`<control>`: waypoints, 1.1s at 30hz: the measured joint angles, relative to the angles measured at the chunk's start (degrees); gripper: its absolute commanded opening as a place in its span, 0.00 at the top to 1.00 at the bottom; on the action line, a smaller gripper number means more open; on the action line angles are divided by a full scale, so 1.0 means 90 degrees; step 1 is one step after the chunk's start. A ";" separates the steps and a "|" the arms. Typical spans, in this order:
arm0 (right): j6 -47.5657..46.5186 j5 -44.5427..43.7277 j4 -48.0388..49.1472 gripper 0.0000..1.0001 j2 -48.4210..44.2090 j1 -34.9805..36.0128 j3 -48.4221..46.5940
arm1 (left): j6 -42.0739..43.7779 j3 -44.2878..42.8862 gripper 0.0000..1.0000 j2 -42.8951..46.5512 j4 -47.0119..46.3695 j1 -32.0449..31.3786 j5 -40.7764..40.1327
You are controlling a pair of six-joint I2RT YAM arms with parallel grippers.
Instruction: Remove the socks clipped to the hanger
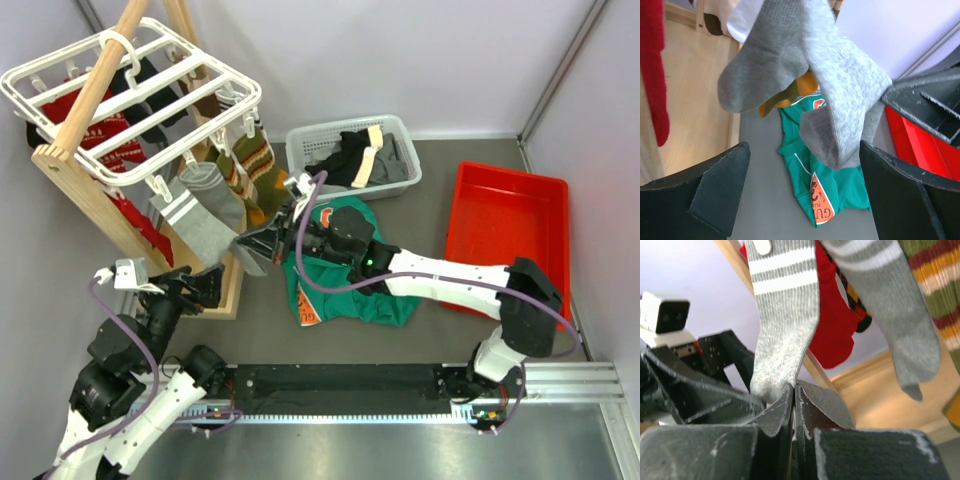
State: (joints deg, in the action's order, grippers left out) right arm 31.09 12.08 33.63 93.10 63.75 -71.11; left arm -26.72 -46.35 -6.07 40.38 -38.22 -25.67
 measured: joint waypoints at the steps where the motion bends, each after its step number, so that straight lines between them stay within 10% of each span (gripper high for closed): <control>1: -0.0007 -0.0007 -0.0024 1.00 -0.0117 0.0000 0.0134 | -0.0002 0.0000 0.06 -0.0027 -0.0019 0.0000 0.0044; 33: -0.0444 0.0330 -0.0845 1.00 -0.1256 -0.0073 0.0736 | 0.0143 -0.2849 0.17 -0.3184 -0.1003 0.0000 -0.0923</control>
State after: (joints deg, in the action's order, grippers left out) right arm 27.09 15.05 26.02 81.80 63.09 -64.49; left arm -25.43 -71.99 -34.72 31.35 -38.22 -33.98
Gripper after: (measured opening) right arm 0.008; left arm 0.843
